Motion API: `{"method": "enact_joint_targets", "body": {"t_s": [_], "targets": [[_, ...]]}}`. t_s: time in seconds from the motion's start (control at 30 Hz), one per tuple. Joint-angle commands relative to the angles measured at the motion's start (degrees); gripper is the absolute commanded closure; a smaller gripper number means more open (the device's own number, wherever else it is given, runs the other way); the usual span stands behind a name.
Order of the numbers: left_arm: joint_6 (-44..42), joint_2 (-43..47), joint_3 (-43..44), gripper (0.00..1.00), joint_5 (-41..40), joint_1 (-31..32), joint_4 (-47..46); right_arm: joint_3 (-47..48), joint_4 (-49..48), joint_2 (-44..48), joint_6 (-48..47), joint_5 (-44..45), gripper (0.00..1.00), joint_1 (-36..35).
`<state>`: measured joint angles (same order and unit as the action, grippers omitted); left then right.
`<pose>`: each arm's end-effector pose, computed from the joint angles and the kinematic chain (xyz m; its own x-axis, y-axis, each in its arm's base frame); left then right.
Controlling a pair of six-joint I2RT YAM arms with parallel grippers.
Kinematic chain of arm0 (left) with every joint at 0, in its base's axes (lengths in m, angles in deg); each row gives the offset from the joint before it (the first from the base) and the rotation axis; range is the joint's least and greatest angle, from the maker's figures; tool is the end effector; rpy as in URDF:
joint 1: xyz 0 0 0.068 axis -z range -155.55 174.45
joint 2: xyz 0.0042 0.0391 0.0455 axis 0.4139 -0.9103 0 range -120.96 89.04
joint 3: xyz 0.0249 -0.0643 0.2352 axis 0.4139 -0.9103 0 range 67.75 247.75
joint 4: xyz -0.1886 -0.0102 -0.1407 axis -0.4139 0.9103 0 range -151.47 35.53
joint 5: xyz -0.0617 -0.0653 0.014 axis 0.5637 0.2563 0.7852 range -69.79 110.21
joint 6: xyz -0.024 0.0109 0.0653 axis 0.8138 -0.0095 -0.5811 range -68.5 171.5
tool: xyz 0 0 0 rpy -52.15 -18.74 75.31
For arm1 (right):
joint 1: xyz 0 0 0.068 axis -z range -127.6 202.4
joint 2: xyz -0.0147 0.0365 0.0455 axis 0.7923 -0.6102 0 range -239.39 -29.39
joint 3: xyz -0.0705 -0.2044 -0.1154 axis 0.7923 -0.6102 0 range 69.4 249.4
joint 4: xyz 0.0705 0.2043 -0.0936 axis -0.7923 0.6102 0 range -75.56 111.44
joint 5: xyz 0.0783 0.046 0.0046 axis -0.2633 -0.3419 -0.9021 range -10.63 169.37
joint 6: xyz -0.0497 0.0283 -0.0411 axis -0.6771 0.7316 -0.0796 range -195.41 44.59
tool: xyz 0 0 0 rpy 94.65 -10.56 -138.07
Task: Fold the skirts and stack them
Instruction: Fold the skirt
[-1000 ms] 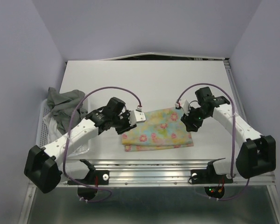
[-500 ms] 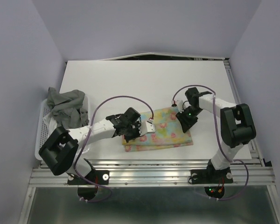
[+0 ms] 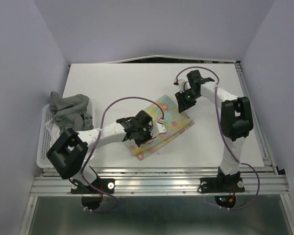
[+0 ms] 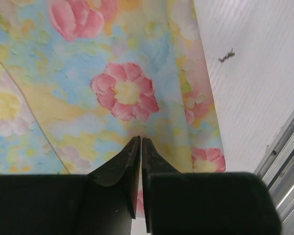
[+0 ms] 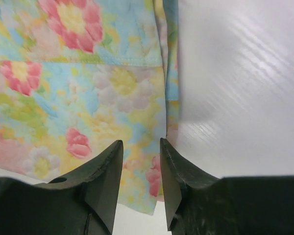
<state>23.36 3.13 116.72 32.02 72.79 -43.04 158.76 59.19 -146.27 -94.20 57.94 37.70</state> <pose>0.1818 -0.2223 0.1583 -0.1008 0.8080 -0.5805 0.9710 0.2071 0.1196 0.3675 0.1181 0.1546 -0.7615 -0.5097 -0.4005 -0.6222 0.7479 0.2312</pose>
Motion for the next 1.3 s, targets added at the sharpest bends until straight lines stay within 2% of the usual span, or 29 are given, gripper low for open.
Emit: {"method": "enact_joint_targets", "body": {"t_s": [0.0,0.1,0.13,0.23,0.33,0.57,0.87,1.27], "targets": [[8.97,3.9,6.92,0.77,-0.92,0.7,-3.31,3.46,-1.77,7.7,9.45,-3.41,0.58,3.42],[12.66,4.35,11.22,0.67,0.05,1.85,-5.33,-1.28,-5.45,12.71,16.92,-9.05,0.55,8.7],[13.63,3.82,13.5,0.65,0.14,2.02,-6.47,-5.47,-7.47,15.51,18.25,-12.03,0.55,11.94],[15.83,-1.78,18.59,0.5,0.41,3.08,-7.71,-14.96,-11.86,19.39,22.99,-14.86,0.55,16.0],[16.8,-8.19,24.21,0.5,0.41,4.04,-7.8,-23.23,-14.94,20.11,24.58,-14.43,0.58,17.33],[19.61,-17.61,31.09,0.5,0.06,5.19,-10.44,-33.1,-23.3,17.22,29.24,-17.68,0.61,20.32],[20.06,-25.61,37.07,0.49,-1.09,5.45,-11.67,-38.64,-32.71,14.05,33.81,-18.21,0.62,20.85],[19.7,-31.95,42.7,0.47,0.05,5.63,-11.58,-39.97,-33.94,10.0,32.94,-14.52,0.8,20.85]]}}
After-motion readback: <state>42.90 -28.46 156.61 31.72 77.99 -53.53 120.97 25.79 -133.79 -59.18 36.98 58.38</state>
